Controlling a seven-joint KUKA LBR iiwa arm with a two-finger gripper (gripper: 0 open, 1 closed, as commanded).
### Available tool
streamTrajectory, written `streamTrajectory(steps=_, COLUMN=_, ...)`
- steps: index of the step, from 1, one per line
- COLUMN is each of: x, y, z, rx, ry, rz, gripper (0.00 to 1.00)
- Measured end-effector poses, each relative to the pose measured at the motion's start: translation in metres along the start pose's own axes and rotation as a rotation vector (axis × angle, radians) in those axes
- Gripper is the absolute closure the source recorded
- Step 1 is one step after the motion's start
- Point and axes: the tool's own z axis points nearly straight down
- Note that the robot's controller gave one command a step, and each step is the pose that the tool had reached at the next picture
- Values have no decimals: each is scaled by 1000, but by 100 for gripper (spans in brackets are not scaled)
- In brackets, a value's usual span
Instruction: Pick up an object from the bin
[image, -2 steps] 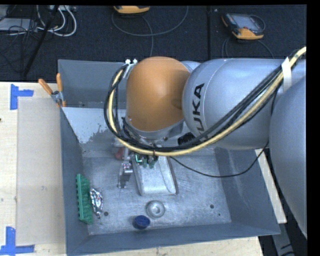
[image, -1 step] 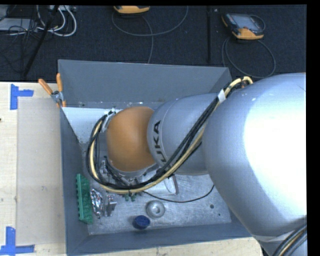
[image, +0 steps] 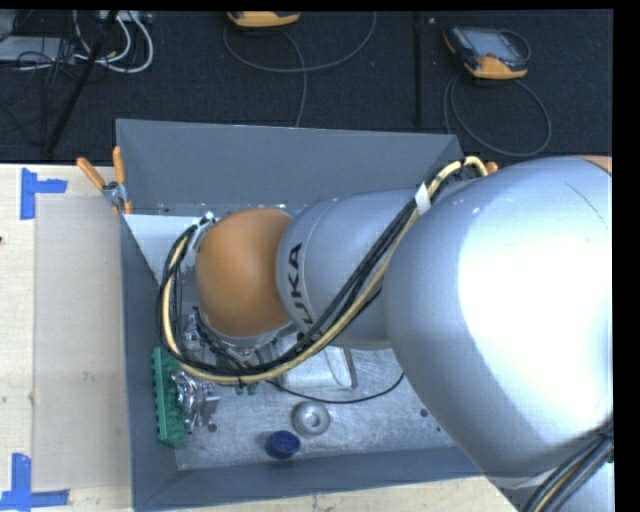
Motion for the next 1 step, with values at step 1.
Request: streamTrajectory(steps=1, x=-1, y=0, z=-2, rx=-2, ry=-2, rz=4, gripper=100)
